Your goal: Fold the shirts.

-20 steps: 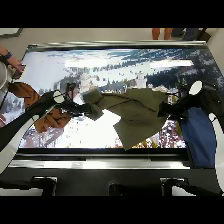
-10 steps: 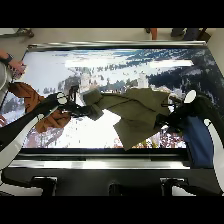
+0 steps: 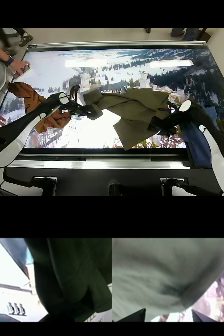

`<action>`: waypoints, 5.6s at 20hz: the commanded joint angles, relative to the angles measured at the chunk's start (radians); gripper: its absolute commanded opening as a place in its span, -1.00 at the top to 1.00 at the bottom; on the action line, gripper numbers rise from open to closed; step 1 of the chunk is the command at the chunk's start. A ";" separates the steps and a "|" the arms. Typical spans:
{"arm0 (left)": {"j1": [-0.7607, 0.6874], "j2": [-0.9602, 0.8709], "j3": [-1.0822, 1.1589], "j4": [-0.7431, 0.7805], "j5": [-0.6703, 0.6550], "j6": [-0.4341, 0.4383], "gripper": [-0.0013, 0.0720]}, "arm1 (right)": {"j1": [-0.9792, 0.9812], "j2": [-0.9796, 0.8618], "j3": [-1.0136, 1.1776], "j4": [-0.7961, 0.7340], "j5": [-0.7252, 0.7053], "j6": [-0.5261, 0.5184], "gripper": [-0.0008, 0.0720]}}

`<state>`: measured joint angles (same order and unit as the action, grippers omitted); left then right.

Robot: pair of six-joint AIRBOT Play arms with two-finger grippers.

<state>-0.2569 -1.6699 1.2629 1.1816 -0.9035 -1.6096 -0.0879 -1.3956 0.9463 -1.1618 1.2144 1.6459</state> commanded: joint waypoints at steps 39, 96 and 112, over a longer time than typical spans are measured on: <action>0.168 0.676 -0.312 0.006 -0.133 0.056 0.89 | -0.001 0.411 0.335 -0.409 0.127 -0.009 0.86; 0.382 0.811 0.661 -0.191 -0.280 0.125 0.89 | -0.001 0.853 0.715 -0.443 -0.482 0.052 0.86; 0.302 0.200 0.067 -0.176 -0.169 0.152 0.89 | -0.001 -0.041 0.692 -0.289 -0.312 0.180 0.86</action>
<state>0.0540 -1.2861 1.3670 1.0191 -1.1675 -1.4712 -0.0895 -1.2419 1.6398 -1.5505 1.0107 1.7447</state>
